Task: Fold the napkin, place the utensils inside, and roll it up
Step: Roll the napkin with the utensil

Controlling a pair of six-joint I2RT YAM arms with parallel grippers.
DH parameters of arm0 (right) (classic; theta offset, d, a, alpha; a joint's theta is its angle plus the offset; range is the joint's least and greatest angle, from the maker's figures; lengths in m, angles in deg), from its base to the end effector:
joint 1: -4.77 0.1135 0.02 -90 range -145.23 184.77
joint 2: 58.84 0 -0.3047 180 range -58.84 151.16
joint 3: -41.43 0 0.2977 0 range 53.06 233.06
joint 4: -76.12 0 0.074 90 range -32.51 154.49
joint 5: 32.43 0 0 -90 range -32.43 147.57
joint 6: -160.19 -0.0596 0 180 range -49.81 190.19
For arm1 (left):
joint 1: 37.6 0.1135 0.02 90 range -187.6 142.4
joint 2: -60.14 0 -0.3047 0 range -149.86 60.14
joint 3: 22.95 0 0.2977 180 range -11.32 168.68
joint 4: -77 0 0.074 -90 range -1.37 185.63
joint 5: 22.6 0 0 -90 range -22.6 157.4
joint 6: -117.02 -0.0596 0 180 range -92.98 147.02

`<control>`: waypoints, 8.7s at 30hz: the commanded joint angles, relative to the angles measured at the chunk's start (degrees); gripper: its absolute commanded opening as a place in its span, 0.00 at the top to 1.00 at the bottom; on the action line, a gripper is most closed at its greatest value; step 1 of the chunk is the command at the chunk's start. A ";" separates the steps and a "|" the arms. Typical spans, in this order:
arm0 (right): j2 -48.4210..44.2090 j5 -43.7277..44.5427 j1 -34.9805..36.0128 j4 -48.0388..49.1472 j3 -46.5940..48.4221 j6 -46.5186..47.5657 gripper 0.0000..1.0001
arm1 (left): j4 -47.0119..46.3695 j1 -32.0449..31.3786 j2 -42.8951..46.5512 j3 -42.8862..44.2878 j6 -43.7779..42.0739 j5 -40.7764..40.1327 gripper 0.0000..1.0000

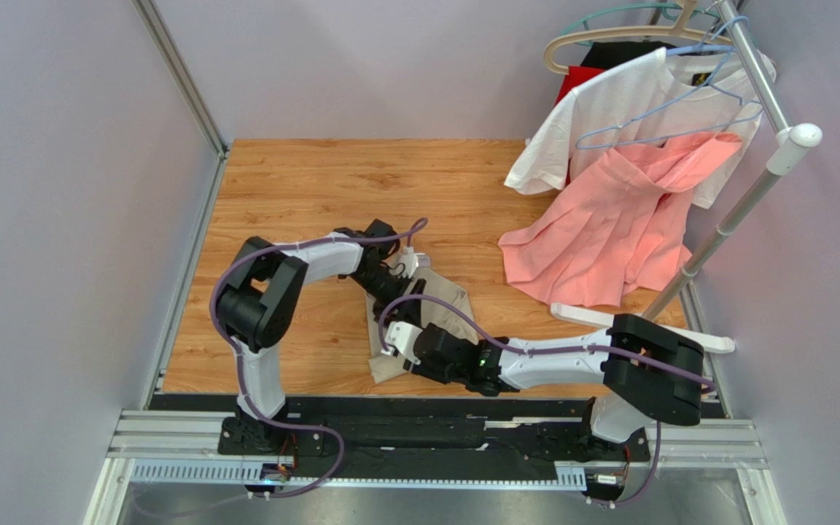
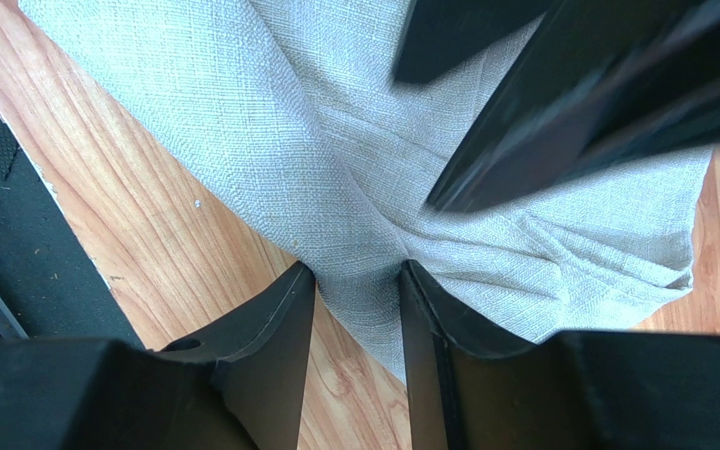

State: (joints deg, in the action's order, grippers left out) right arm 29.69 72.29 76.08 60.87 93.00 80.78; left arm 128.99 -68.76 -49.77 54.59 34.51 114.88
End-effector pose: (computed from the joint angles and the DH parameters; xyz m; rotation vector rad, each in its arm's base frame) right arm 0.1203 0.3084 0.1351 -1.5203 1.9169 0.1504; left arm 0.3080 -0.2375 0.1269 -0.6150 -2.6478 1.1722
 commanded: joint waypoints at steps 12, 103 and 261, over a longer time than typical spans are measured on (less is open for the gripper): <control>-1.17 -7.60 -3.63 -5.26 0.05 -7.86 0.60 | -4.58 13.75 21.74 -7.87 14.04 -27.77 0.28; 3.22 1.01 -1.88 2.99 7.43 -1.89 0.45 | -23.40 8.39 20.70 -24.07 18.53 -25.07 1.00; 22.57 -68.53 -43.53 -26.37 27.65 -7.42 0.44 | -44.85 -0.05 11.75 -25.14 10.18 -15.15 1.00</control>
State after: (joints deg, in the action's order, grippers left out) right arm 59.00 -4.14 32.81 30.80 122.16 75.88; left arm 73.73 -69.04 -33.48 25.24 47.51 99.54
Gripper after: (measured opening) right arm 0.518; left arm 0.027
